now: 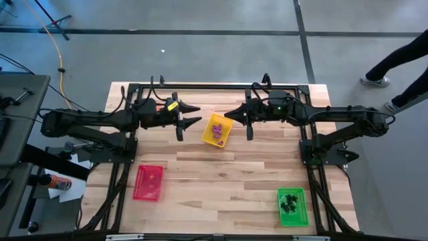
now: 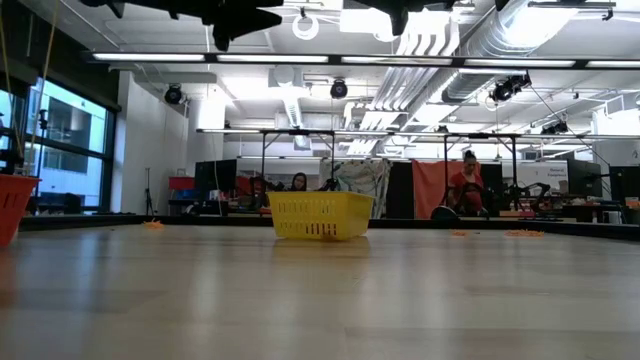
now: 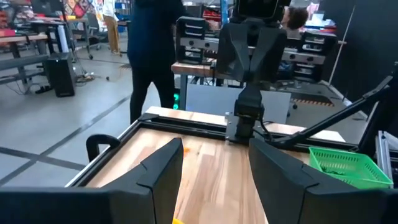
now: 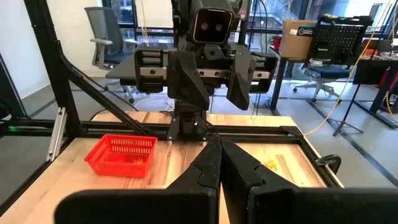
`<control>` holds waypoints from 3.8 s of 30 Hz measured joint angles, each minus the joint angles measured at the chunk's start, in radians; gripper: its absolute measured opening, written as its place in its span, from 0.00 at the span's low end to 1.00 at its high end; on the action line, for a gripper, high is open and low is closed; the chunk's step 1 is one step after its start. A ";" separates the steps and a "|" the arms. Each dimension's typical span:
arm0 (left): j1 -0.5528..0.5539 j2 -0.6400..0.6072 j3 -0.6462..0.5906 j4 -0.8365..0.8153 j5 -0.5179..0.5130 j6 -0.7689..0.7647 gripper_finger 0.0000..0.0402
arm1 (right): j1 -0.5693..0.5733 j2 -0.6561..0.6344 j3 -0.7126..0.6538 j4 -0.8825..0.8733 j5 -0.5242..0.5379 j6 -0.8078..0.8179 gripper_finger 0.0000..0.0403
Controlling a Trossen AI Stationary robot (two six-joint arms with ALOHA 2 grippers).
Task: Sort Halloween decoration
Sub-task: Put the orange spider toy into the red bin
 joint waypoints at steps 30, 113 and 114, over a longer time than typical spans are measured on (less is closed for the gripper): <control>0.000 -0.001 0.001 -0.012 -0.037 -0.028 0.43 | -0.429 0.170 0.149 -1.104 0.382 0.593 0.24; 0.163 -0.045 0.001 -0.018 0.232 -0.186 0.43 | -0.171 -0.020 -0.059 0.058 -0.127 0.216 0.01; 0.159 -0.045 0.001 -0.012 0.259 -0.186 0.43 | -0.142 -0.013 -0.059 0.090 -0.131 0.190 0.01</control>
